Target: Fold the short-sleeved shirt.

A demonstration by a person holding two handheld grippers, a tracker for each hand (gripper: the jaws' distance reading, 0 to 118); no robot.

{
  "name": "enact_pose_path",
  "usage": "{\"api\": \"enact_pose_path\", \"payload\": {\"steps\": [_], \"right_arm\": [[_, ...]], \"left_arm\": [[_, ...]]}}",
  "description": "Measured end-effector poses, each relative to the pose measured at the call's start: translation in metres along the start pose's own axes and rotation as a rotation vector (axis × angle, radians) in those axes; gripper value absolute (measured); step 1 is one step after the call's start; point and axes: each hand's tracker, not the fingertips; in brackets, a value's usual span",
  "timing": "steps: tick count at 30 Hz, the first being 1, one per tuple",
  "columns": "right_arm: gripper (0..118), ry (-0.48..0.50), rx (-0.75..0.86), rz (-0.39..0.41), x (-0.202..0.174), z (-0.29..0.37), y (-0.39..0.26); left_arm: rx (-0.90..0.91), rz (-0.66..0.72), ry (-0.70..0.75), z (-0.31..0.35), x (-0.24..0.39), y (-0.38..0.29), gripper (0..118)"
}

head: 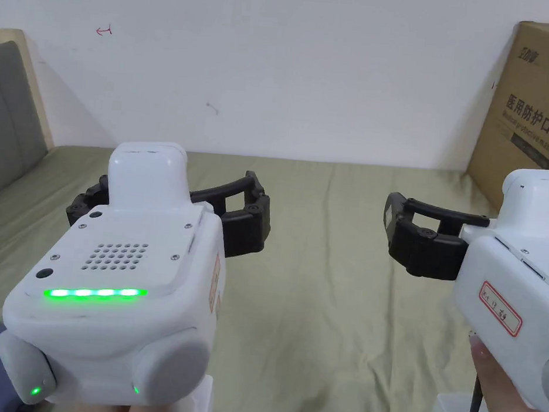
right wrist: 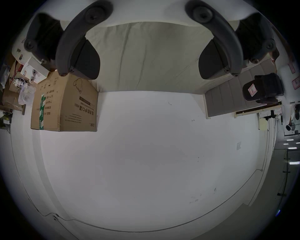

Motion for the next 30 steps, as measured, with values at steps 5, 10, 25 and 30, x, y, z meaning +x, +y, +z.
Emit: {"api": "enact_pose_path", "payload": {"steps": [5, 10, 25, 30], "right_arm": [[118, 0.005, -0.005, 0.011, -0.003, -0.001, 0.000], [118, 0.011, -0.021, 0.005, -0.004, -0.004, 0.000], [118, 0.006, -0.040, -0.011, -0.003, -0.006, -0.005], [118, 0.013, -0.043, -0.006, -0.006, -0.006, -0.008]], "left_arm": [[-0.012, 0.019, 0.015, 0.000, -0.003, 0.002, 112], [-0.006, 0.053, -0.014, 0.000, -0.008, 0.004, 112], [-0.059, 0.089, -0.001, -0.005, -0.015, 0.001, 112], [-0.064, 0.065, 0.036, -0.005, -0.013, -0.002, 112]]}}
